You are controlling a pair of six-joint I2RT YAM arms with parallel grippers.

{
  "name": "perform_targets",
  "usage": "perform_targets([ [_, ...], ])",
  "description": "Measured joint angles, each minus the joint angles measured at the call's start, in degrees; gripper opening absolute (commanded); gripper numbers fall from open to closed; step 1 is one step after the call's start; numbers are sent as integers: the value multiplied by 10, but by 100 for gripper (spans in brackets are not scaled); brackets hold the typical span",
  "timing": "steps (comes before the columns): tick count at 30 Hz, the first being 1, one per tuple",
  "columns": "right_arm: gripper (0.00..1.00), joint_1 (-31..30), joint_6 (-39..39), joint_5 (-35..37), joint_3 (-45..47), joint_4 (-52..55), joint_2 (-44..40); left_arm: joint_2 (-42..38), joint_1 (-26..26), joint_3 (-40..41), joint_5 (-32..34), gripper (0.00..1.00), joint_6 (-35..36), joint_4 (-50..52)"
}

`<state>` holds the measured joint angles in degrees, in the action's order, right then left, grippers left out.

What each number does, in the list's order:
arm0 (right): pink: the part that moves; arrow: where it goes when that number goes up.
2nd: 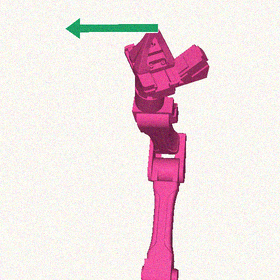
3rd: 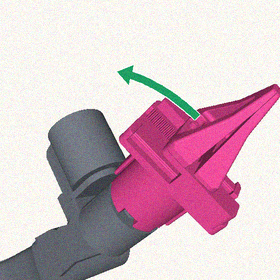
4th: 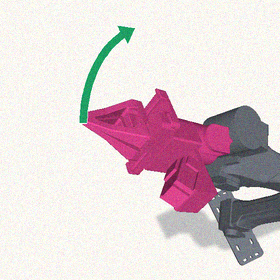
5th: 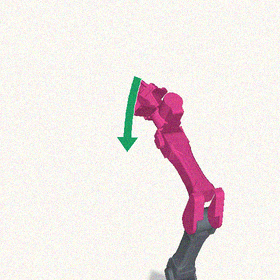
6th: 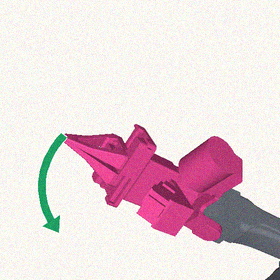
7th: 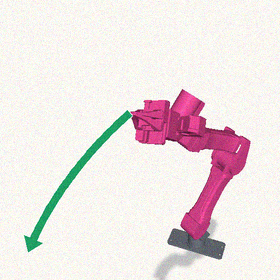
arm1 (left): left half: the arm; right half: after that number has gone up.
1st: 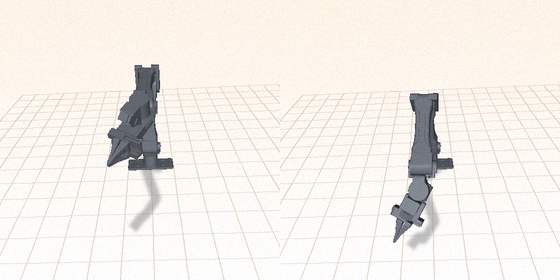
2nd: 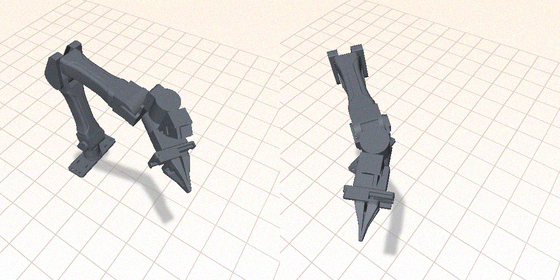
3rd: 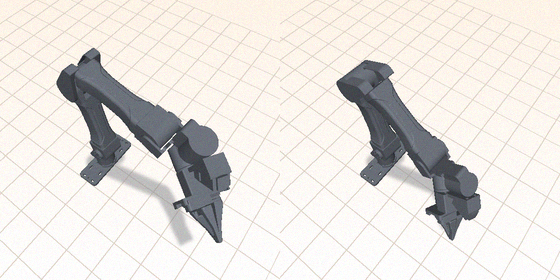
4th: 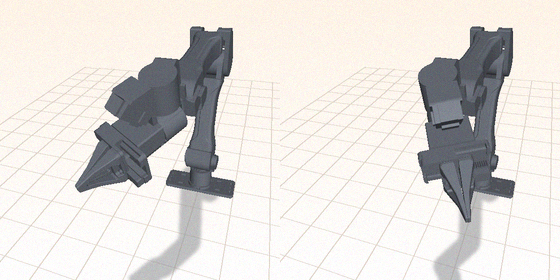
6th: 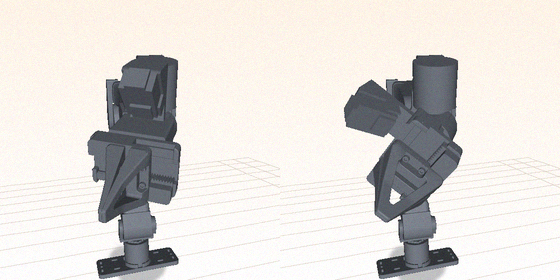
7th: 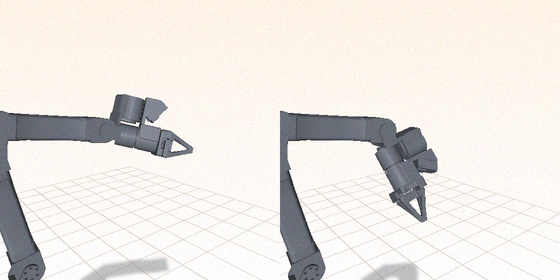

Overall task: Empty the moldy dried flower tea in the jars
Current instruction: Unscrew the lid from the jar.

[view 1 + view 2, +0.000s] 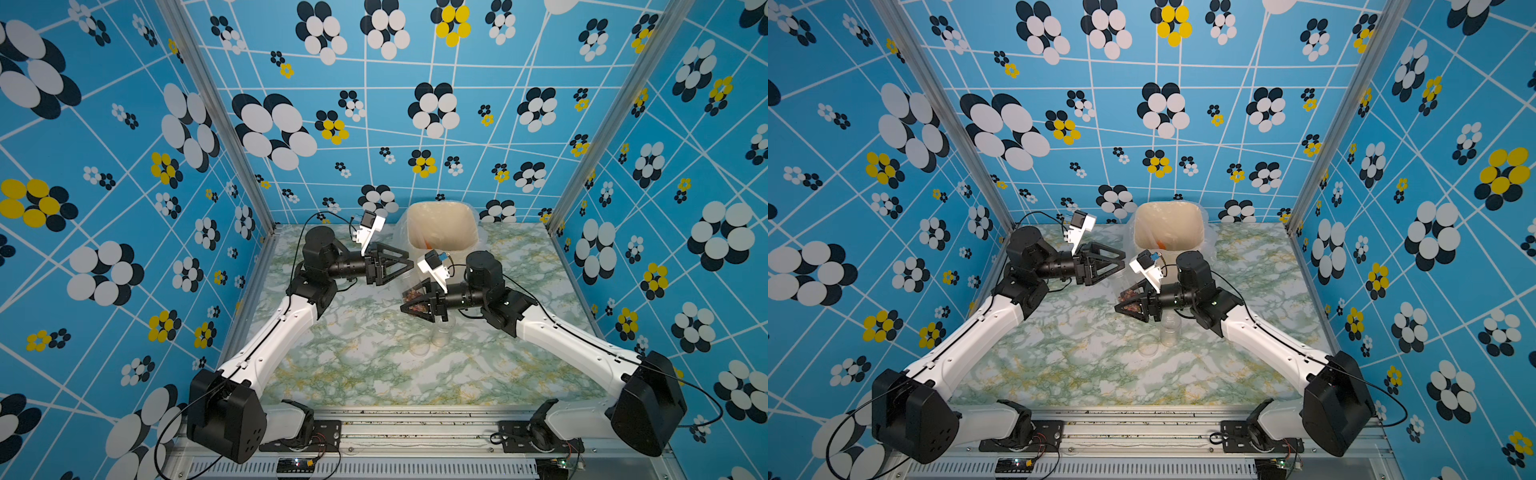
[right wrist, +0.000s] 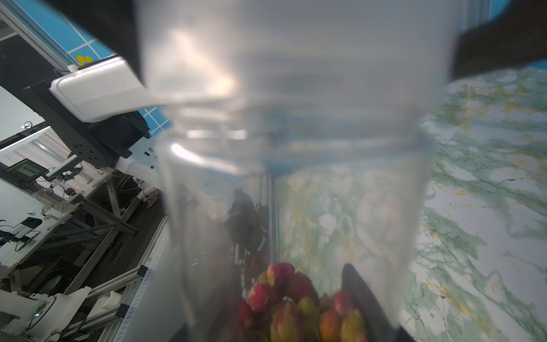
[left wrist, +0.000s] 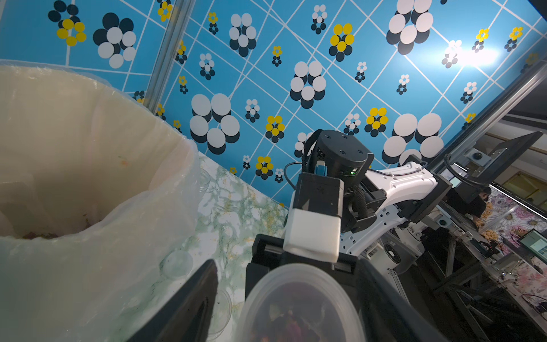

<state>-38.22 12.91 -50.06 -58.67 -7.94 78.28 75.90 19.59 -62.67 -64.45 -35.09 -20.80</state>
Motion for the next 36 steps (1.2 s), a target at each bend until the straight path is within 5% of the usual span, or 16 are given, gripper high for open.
perform_targets([
  [16,0,1,-9,32,-2,26,2,4,13,-1,31,44,2,23],
  [27,0,-13,-63,210,-3,45,-14,-32,105,-59,377,44,38,219],
  [36,0,-36,-105,285,-3,50,-15,-40,122,-86,458,45,10,293],
])
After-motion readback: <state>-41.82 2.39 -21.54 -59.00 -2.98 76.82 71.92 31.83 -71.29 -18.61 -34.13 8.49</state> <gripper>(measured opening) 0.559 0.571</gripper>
